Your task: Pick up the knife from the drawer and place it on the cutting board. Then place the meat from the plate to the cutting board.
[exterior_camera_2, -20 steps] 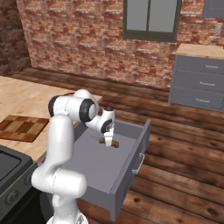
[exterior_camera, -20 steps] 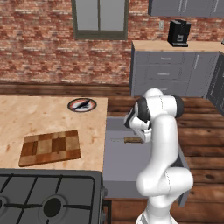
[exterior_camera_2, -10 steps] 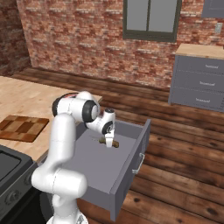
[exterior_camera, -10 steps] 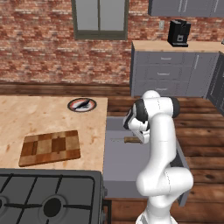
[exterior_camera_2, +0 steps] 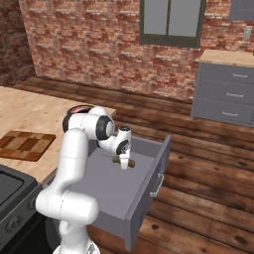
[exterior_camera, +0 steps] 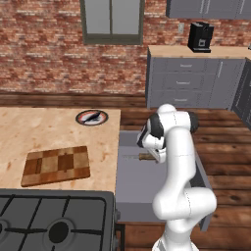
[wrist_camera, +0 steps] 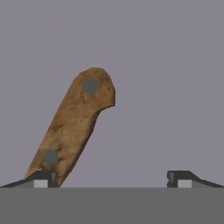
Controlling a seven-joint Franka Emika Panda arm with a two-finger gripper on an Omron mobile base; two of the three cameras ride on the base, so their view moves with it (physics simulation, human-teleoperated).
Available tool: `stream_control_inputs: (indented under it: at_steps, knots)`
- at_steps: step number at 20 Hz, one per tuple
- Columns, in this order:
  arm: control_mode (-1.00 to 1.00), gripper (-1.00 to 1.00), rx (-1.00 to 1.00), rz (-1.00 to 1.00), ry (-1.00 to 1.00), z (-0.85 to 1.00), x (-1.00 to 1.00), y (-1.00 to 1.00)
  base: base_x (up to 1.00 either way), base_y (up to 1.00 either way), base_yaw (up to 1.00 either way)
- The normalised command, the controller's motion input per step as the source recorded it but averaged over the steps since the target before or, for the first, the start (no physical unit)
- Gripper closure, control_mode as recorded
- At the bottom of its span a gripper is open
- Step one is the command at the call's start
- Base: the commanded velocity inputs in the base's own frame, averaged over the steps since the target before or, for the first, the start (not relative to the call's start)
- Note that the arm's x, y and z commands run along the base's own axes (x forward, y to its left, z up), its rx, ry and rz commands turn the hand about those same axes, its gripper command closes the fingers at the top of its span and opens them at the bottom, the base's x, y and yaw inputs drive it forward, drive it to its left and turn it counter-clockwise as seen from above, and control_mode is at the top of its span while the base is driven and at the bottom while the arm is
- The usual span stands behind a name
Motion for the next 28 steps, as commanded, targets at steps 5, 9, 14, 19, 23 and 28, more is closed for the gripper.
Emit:
stream_control_inputs:
  at_steps: [5,9,14,19,23,28]
  knots:
    - [-1.0,-1.0,0.0,0.0,0.0,-0.05,0.2,0.0,0.0,0.0,0.0]
    - [-1.0,-1.0,0.0,0.0,0.0,0.0,0.07,0.0,0.0,0.0,0.0]
    - [-1.0,-1.0,0.0,0.0,0.0,0.0,0.0,0.0,0.0,0.0,0.0]
    - [-1.0,-1.0,0.0,0.0,0.0,0.0,0.0,0.0,0.0,0.0,0.0]
    - [-1.0,-1.0,0.0,0.0,0.0,0.0,0.1,0.0,0.0,0.0,0.0]
    - [-1.0,-1.0,0.0,0.0,-0.01,-0.02,0.31,0.0,0.0,0.0,0.0]
